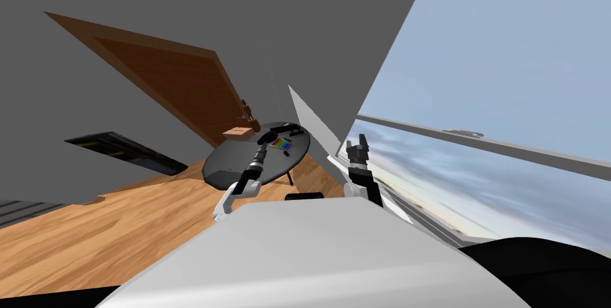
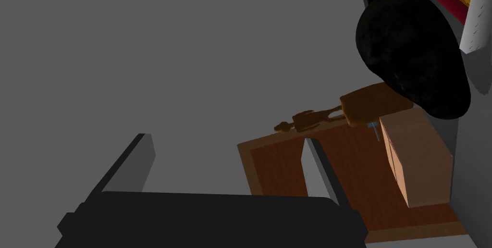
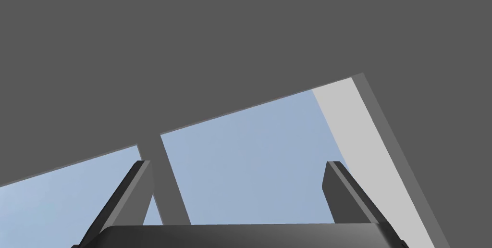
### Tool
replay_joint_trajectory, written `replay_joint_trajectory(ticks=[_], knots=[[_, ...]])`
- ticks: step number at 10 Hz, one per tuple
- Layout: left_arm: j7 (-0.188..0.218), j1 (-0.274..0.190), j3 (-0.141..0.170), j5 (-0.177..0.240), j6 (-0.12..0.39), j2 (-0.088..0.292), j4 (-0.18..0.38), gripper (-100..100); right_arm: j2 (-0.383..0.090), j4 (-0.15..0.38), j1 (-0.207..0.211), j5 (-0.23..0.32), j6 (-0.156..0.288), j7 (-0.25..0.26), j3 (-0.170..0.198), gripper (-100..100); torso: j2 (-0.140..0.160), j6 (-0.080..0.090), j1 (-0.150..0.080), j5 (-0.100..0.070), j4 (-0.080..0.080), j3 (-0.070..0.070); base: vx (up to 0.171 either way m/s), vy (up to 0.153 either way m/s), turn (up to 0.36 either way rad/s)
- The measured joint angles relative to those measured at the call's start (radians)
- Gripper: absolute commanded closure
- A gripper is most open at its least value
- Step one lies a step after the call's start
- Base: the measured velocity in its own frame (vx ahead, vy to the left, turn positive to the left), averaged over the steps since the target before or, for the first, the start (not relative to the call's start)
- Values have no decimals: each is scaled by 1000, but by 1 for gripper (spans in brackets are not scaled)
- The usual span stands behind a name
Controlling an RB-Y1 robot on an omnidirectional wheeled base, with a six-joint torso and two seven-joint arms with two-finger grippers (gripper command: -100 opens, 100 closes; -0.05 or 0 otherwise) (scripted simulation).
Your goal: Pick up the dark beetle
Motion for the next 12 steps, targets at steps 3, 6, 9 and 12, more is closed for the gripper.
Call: replay_joint_trajectory(ticks=[3,6,9,12], knots=[[-34,-32,11,8,59,19,46,-100,0,0,0,0,0,0,0,0,1,-1,1,0,0,0,17,-20,-97],[-76,-77,25,23,138,49,107,-100,0,0,0,0,0,0,0,0,0,-1,1,0,0,0,24,-22,-117],[-113,-117,33,32,214,61,159,-100,0,0,0,0,0,0,0,0,1,0,1,0,0,1,9,-10,-86],[-143,-165,41,53,292,86,227,-100,0,0,0,0,0,0,0,0,1,0,1,0,0,1,11,-5,-136]])
